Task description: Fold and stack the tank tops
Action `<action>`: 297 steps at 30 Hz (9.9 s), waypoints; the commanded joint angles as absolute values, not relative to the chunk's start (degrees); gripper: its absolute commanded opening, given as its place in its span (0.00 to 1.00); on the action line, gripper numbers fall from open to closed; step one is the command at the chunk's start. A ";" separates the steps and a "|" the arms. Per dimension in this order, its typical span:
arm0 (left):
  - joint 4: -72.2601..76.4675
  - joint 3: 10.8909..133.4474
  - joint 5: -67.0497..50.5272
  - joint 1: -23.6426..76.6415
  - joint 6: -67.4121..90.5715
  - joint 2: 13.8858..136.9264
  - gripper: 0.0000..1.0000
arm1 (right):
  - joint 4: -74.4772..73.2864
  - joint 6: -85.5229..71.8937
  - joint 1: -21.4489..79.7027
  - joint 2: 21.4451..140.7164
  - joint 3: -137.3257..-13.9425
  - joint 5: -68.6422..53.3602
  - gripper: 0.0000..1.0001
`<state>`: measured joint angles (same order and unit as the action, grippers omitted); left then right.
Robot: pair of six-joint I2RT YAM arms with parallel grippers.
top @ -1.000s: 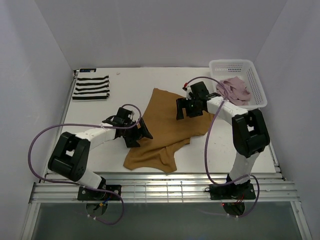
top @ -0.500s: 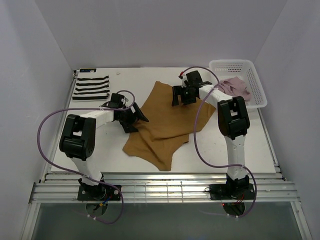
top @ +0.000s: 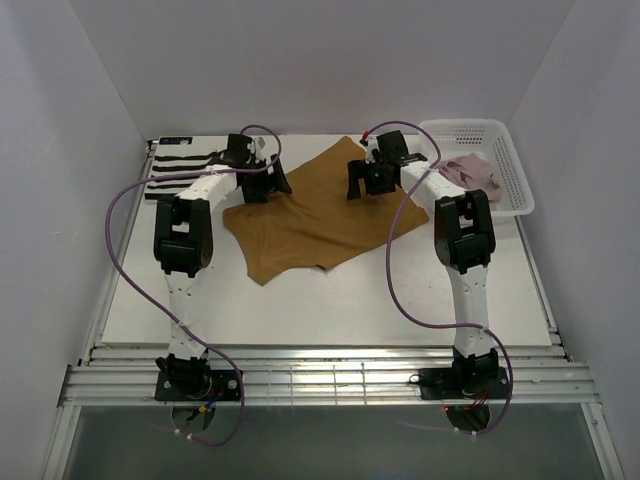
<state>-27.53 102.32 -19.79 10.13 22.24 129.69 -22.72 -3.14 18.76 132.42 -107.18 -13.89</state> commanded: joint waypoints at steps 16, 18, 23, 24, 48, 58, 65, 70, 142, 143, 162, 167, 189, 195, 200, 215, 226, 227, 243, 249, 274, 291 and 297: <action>-14.95 75.32 -23.73 33.30 37.35 109.23 0.98 | -21.00 -5.54 18.37 109.59 -91.32 -11.34 0.90; -14.59 76.28 -24.08 35.49 37.79 111.52 0.98 | -21.09 -6.24 18.11 110.30 -91.06 -11.77 0.90; -16.96 76.04 -23.47 36.65 38.14 116.72 0.98 | -21.53 -6.68 17.14 114.34 -92.72 -12.30 0.90; -17.14 75.16 -22.42 36.65 38.23 116.72 0.98 | -21.79 -6.68 17.23 114.95 -92.90 -12.30 0.90; -29.61 45.18 -6.95 35.86 38.41 86.14 0.98 | -4.66 -29.43 25.57 87.73 -38.51 -11.78 0.90; -35.06 42.81 -9.93 35.86 42.27 71.73 0.98 | -12.47 -28.22 28.30 71.11 -39.72 -3.52 0.90; -41.83 38.51 -6.33 35.77 54.39 62.50 0.98 | -22.75 -27.51 28.30 61.89 -38.07 -3.16 0.90; -41.05 35.16 -3.61 35.77 60.38 61.78 0.98 | -24.61 -32.08 28.30 52.83 -30.08 -3.78 0.90; -30.50 27.42 -8.78 27.16 61.35 66.89 0.00 | -27.77 -33.75 27.25 48.09 -17.93 -8.08 0.08; -30.67 27.16 -9.14 27.16 61.35 66.54 0.00 | -30.12 -33.92 27.16 46.34 -18.10 -8.52 0.08; -33.57 36.56 -9.84 26.81 58.19 68.11 0.00 | -33.13 -31.12 26.81 46.05 -30.04 -4.48 0.08; -33.49 41.03 -10.37 25.05 56.17 72.15 0.00 | -33.05 -28.57 24.53 50.26 -35.15 -3.61 0.08; -34.19 54.75 -13.97 17.58 46.85 86.04 0.00 | -25.75 -20.22 16.44 65.91 -45.09 -7.38 0.08; -34.10 58.00 -17.83 16.79 43.51 91.13 0.00 | -24.26 -19.07 15.91 69.34 -45.70 -7.65 0.08; -34.89 60.99 -18.99 16.26 41.05 94.22 0.02 | -23.82 -18.28 15.03 71.36 -46.05 -7.29 0.08; -36.56 67.41 -18.36 15.38 37.27 100.37 0.55 | -22.41 -16.35 13.10 82.26 -50.36 -9.75 0.20; -40.16 65.75 -16.09 15.38 36.38 88.80 0.98 | -22.15 -13.63 13.27 73.66 -49.75 -15.82 0.90; -41.82 65.22 -14.87 15.29 37.08 87.29 0.98 | -22.24 -13.01 13.36 72.78 -48.79 -16.08 0.90; -49.40 42.63 -1.76 12.05 47.90 64.07 0.98 | -16.17 -12.22 25.57 74.61 -45.44 -20.04 0.90; -45.62 41.22 2.43 10.73 46.93 66.53 0.98 | -15.56 -12.22 25.84 77.60 -45.97 -19.25 0.90; -29.63 50.27 -7.82 -2.90 42.54 83.22 0.98 | -15.64 -10.55 25.84 81.30 -47.46 -14.41 0.90; -27.86 54.05 -13.98 -4.83 43.42 93.87 0.98 | -15.38 -9.32 25.84 88.68 -48.87 -10.64 0.90; -31.90 57.83 -16.43 -4.92 42.71 91.68 0.98 | -15.73 -9.05 25.75 88.42 -48.87 -9.93 0.90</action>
